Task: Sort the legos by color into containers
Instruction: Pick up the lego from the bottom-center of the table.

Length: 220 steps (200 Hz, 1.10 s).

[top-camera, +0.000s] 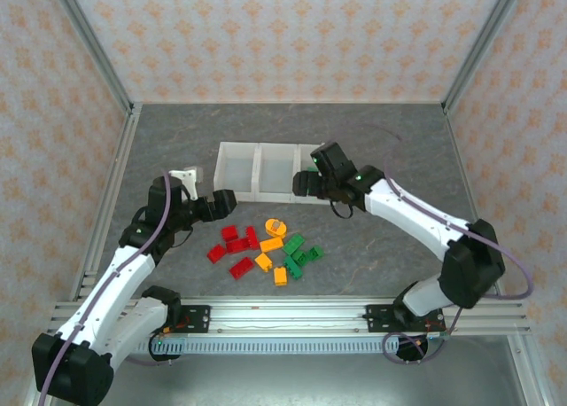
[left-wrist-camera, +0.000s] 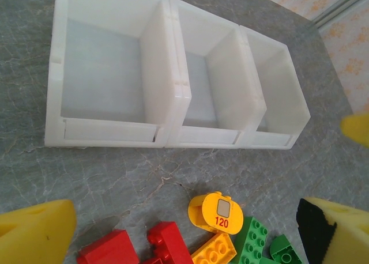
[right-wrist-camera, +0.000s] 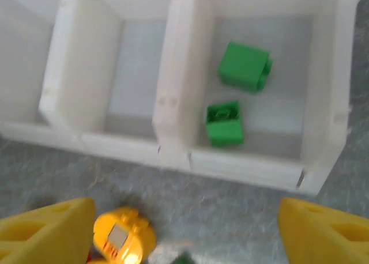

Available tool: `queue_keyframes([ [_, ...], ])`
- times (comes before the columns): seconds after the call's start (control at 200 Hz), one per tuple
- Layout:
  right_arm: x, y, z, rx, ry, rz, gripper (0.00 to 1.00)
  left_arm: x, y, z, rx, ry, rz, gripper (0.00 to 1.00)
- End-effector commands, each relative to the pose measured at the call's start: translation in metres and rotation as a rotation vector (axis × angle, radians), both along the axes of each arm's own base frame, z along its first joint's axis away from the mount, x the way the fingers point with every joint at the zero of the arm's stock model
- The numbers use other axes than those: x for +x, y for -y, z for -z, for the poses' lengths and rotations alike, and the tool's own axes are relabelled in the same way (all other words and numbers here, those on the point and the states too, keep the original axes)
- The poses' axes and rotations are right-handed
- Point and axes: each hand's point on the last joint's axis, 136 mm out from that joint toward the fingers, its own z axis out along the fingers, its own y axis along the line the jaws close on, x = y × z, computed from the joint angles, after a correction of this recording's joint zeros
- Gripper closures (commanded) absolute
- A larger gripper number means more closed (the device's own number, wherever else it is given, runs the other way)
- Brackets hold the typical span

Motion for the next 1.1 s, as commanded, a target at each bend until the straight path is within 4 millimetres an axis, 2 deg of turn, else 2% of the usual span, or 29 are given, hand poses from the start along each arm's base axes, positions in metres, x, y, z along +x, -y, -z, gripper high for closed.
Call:
queue_keyframes([
  [0.0,-0.044,0.015,0.027,-0.037,-0.137,0.013,0.04,0.001,0.008,0.001,-0.02,0.005,0.037,0.01],
  [0.03,-0.053,0.018,0.032,-0.037,-0.159,0.018,0.0,0.001,0.008,0.002,-0.021,0.0,0.038,0.01],
  [0.14,-0.079,0.032,0.053,-0.004,-0.258,0.107,0.0,0.002,0.009,0.008,-0.017,-0.019,0.038,0.01],
  [0.19,-0.087,0.038,0.058,0.028,-0.292,0.206,0.0,0.002,0.009,0.009,-0.016,-0.025,0.037,0.01],
  [0.305,-0.101,0.033,0.065,0.195,-0.328,0.451,0.0,0.002,0.009,0.01,-0.016,-0.032,0.042,0.01],
  [0.33,-0.103,0.031,0.057,0.247,-0.31,0.488,0.0,0.002,0.009,0.01,-0.016,-0.032,0.041,0.01],
  [0.481,-0.11,0.024,0.048,0.261,-0.279,0.629,0.0,0.001,0.009,0.008,-0.017,-0.022,0.043,0.01],
  [0.561,-0.113,0.023,0.057,0.193,-0.282,0.674,0.0,0.001,0.009,0.008,-0.017,-0.02,0.042,0.01],
  [0.741,-0.119,0.023,0.073,0.181,-0.287,0.787,0.04,0.002,0.009,0.015,-0.015,-0.051,0.041,0.01],
  [1.096,-0.127,0.029,0.112,0.074,-0.322,0.837,0.11,-0.002,0.017,0.012,-0.032,-0.038,0.076,0.01],
])
